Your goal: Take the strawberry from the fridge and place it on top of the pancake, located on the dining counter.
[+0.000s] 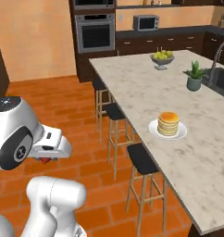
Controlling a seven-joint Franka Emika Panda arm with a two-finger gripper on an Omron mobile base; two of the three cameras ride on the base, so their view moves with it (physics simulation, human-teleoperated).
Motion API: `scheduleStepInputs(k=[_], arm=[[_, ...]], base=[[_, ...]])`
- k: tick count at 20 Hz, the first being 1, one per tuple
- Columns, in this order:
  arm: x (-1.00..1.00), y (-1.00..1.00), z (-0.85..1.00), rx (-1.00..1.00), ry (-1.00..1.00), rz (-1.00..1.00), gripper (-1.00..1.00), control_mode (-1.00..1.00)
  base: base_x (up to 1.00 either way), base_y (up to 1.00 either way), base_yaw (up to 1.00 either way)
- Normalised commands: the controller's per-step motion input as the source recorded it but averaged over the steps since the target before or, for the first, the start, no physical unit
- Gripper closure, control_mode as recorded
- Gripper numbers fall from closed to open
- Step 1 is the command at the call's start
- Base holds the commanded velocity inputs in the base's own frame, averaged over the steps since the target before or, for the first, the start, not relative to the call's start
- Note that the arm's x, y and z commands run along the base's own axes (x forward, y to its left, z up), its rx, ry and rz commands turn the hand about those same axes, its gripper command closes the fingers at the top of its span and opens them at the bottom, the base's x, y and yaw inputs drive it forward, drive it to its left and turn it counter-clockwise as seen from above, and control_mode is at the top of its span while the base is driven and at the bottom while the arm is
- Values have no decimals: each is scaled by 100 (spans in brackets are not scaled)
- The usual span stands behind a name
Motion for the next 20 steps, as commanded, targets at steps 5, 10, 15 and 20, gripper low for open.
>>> scheduleStepInputs(k=[5,10,15,20], arm=[[0,0,0,0,0,0,100,100],[0,0,0,0,0,0,100,100],[0,0,0,0,0,0,100,100],[0,0,0,0,0,0,100,100]], base=[[46,16,-87],[60,32,-79],[76,45,-75],[78,58,-73]])
